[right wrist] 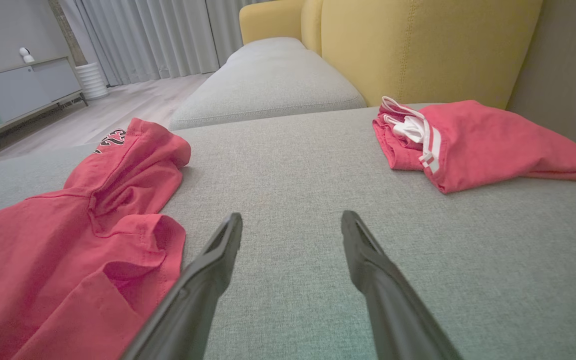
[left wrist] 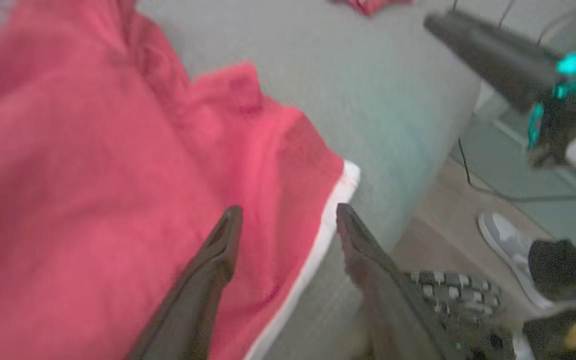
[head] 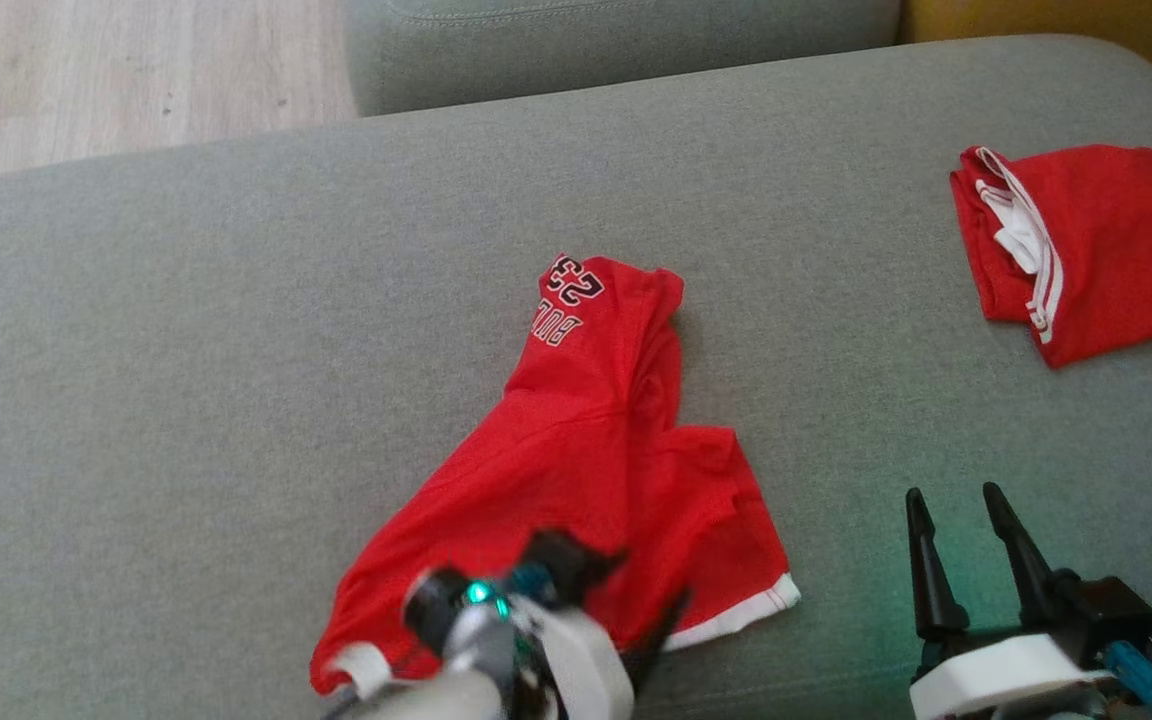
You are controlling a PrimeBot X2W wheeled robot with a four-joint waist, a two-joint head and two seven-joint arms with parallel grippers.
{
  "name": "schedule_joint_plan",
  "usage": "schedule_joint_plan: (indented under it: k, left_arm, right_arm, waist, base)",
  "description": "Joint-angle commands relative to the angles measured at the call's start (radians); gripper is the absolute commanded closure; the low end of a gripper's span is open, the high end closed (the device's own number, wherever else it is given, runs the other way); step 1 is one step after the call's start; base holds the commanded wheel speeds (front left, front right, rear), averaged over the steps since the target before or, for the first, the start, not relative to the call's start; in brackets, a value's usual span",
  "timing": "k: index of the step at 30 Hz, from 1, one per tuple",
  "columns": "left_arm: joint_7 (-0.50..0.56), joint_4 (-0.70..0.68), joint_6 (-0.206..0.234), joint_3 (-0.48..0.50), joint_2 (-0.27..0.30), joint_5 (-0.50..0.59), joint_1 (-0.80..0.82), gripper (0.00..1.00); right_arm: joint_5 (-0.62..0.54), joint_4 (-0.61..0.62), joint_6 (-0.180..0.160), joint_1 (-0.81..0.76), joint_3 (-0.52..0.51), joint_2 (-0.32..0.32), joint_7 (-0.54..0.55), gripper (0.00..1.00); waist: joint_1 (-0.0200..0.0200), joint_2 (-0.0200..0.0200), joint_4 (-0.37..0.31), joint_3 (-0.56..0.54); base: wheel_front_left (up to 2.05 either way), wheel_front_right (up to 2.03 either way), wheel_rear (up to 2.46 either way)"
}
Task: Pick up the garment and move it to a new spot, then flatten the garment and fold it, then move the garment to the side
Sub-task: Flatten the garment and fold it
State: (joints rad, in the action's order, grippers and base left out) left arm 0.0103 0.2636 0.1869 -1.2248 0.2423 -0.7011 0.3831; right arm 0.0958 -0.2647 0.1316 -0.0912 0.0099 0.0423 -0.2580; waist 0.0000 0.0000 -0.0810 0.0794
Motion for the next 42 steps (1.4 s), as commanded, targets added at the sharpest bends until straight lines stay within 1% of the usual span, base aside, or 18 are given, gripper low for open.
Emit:
schedule_joint_plan:
  k: [1, 3, 6, 8, 10, 15, 18, 19, 20, 21, 24, 28, 37, 40, 42]
  left_arm:
    - [-0.035, -0.054, 0.018, 0.081, -0.004, -0.017, 0.061, 0.00]
    - [-0.058, -0.070, 0.052, 0.138, 0.002, -0.027, 0.088, 0.00]
    - [-0.036, -0.024, 0.099, 0.194, 0.024, -0.031, 0.139, 0.00]
    - [-0.013, 0.032, 0.104, 0.219, 0.022, -0.049, 0.172, 0.00]
    - [0.006, 0.096, 0.091, 0.233, 0.010, -0.068, 0.202, 0.00]
    - [0.061, 0.269, 0.041, 0.255, -0.038, -0.129, 0.253, 0.00]
    - [0.101, 0.334, -0.036, 0.272, -0.081, -0.199, 0.263, 0.00]
    - [0.101, 0.334, -0.036, 0.272, -0.081, -0.199, 0.263, 0.00]
    - [0.116, 0.353, -0.057, 0.273, -0.089, -0.213, 0.269, 0.06]
    - [0.119, 0.371, -0.069, 0.276, -0.093, -0.219, 0.280, 1.00]
    - [0.097, 0.431, -0.075, 0.287, -0.096, -0.211, 0.322, 1.00]
    - [0.044, 0.514, -0.061, 0.324, -0.104, -0.212, 0.377, 1.00]
    - [-0.186, 0.685, 0.015, 0.430, -0.095, -0.203, 0.509, 1.00]
    - [-0.218, 0.738, 0.017, 0.438, -0.089, -0.194, 0.540, 1.00]
    - [-0.232, 0.763, -0.003, 0.443, -0.092, -0.196, 0.547, 1.00]
  right_arm:
    - [0.006, 0.027, -0.001, 0.038, 0.018, 0.008, -0.004, 0.00]
    - [0.007, 0.027, -0.001, 0.040, 0.019, 0.008, -0.004, 0.00]
    - [0.010, 0.026, -0.001, 0.045, 0.022, 0.008, -0.004, 0.00]
    - [0.011, 0.026, -0.001, 0.051, 0.030, 0.008, -0.004, 0.00]
    - [0.012, 0.025, -0.001, 0.060, 0.039, 0.008, -0.004, 0.00]
    - [0.016, 0.023, -0.001, 0.078, 0.055, 0.008, -0.004, 0.00]
    - [0.016, 0.021, -0.001, 0.081, 0.053, 0.008, -0.004, 0.00]
    - [0.016, 0.021, -0.001, 0.081, 0.053, 0.008, -0.004, 0.00]
    - [0.015, 0.020, -0.001, 0.082, 0.053, 0.008, -0.004, 0.00]
    - [0.015, 0.020, -0.001, 0.084, 0.053, 0.008, -0.004, 0.00]
    - [0.017, 0.021, -0.001, 0.093, 0.054, 0.008, -0.004, 0.00]
    - [0.019, 0.023, -0.001, 0.105, 0.059, 0.008, -0.004, 0.00]
    - [0.010, 0.026, -0.001, 0.119, 0.062, 0.008, -0.004, 0.00]
    - [0.005, 0.025, -0.001, 0.120, 0.060, 0.008, -0.004, 0.00]
    - [0.004, 0.024, -0.001, 0.120, 0.059, 0.008, -0.004, 0.00]
  waist:
    - [0.0000, 0.0000, 0.001, 0.000]
    - [0.0000, 0.0000, 0.002, 0.002]
    - [0.0000, 0.0000, 0.003, 0.008]
    - [0.0000, 0.0000, 0.000, 0.015]
    - [0.0000, 0.0000, -0.009, 0.025]
    - [0.0000, 0.0000, -0.039, 0.053]
    - [0.0000, 0.0000, -0.056, 0.065]
    - [0.0000, 0.0000, -0.056, 0.065]
    - [0.0000, 0.0000, -0.061, 0.070]
    - [0.0000, 0.0000, -0.066, 0.076]
    - [0.0000, 0.0000, -0.081, 0.091]
    - [0.0000, 0.0000, -0.100, 0.107]
    - [0.0000, 0.0000, -0.144, 0.127]
    - [0.0000, 0.0000, -0.155, 0.128]
    - [0.0000, 0.0000, -0.159, 0.126]
  base:
    - [0.00, 0.00, 0.00]
    - [0.00, 0.00, 0.00]
    - [0.00, 0.00, 0.00]
    - [0.00, 0.00, 0.00]
    - [0.00, 0.00, 0.00]
    - [0.00, 0.00, 0.00]
    - [0.00, 0.00, 0.00]
    - [0.00, 0.00, 0.00]
    - [0.00, 0.00, 0.00]
    - [0.00, 0.00, 0.00]
    - [0.00, 0.00, 0.00]
    - [0.00, 0.00, 0.00]
    - [0.00, 0.00, 0.00]
    - [0.00, 0.00, 0.00]
    - [0.00, 0.00, 0.00]
